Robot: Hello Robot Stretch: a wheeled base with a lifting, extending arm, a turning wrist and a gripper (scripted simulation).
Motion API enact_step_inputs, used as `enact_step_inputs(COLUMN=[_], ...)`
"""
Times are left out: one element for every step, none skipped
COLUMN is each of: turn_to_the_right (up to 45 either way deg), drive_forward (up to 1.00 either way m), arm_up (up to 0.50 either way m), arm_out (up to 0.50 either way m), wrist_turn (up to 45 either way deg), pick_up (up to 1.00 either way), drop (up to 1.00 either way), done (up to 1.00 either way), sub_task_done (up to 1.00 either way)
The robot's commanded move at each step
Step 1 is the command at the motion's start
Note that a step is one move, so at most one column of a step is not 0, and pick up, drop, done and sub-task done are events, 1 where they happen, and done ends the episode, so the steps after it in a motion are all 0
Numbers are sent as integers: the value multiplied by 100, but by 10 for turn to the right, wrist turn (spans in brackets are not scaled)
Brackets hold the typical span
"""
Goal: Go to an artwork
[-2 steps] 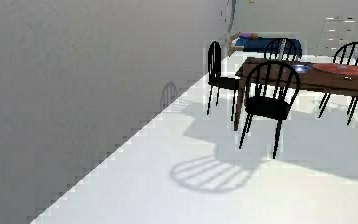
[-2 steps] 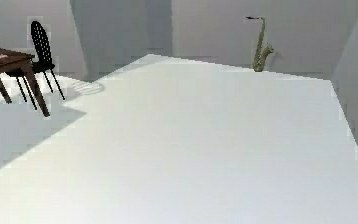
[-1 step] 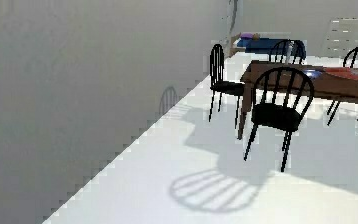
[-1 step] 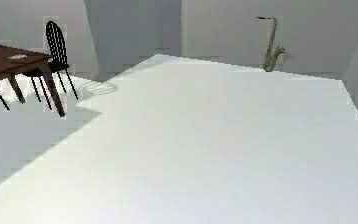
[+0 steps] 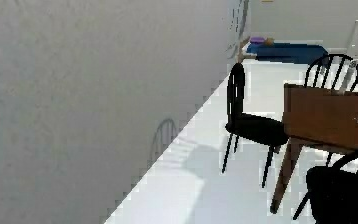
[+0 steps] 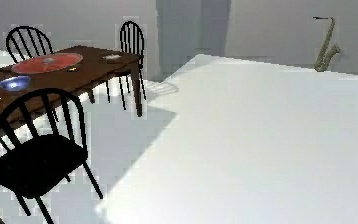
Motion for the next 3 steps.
enact_step_inputs(turn_to_the_right=[0, 60, 0], drive_forward=[100, 0, 60], arm_up=[0, 0, 0], arm_out=[0, 0, 0], wrist_turn=[0, 0, 0], pick_up=[0, 0, 0], drop=[0, 0, 0], done=[0, 0, 0], sub_task_done=[0, 0, 0])
